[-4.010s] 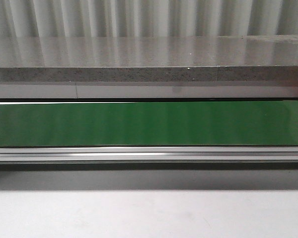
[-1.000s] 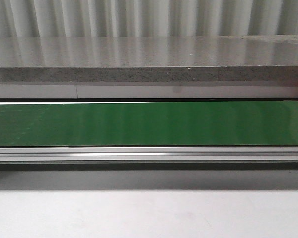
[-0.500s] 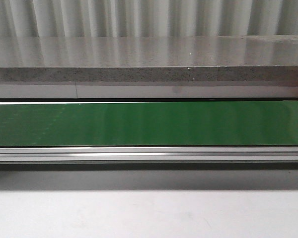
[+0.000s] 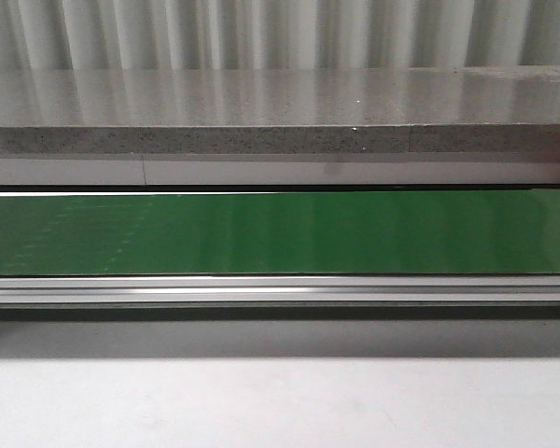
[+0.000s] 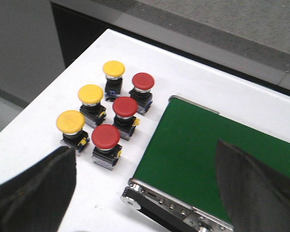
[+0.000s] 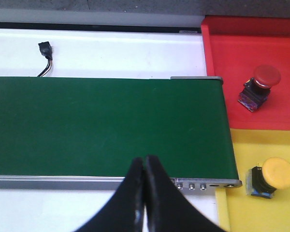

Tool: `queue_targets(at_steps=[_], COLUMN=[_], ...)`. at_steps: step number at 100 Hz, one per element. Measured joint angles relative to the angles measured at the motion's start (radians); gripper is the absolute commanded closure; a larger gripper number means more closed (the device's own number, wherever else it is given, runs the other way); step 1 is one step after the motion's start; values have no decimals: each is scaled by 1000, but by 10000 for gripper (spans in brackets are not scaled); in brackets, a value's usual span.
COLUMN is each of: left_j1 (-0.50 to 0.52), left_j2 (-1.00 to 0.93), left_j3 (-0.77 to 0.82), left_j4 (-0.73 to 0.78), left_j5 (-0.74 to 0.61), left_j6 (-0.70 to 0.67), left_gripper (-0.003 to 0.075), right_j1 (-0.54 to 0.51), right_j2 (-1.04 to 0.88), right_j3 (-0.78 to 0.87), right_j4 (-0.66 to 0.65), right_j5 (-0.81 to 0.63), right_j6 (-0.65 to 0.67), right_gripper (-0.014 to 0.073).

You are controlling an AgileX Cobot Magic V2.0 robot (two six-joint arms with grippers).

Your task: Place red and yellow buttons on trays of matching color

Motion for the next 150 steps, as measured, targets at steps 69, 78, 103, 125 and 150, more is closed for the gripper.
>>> queue_targets(at_steps=[69,78,103,125,150], left_j1=[285,289,289,289,289], left_j2=[551,589,686,760,839], left_j3=[-51,-61,-93,-125,-127], left_j4=[-71,-73,-73,-73,-73], left_j5=[-242,-264,-296,-312,-358], left_j6=[-13,-13,-13,-13,-13], left_gripper=[153,153,153,153,153], right_j1=[0,0,0,0,0], right_j2=[0,0,0,0,0], right_j3=[0,0,0,0,0], right_j4=[0,0,0,0,0], right_j5=[4,6,7,7,7], right_j6=[0,0,0,0,0], right_gripper=[660,660,660,660,660])
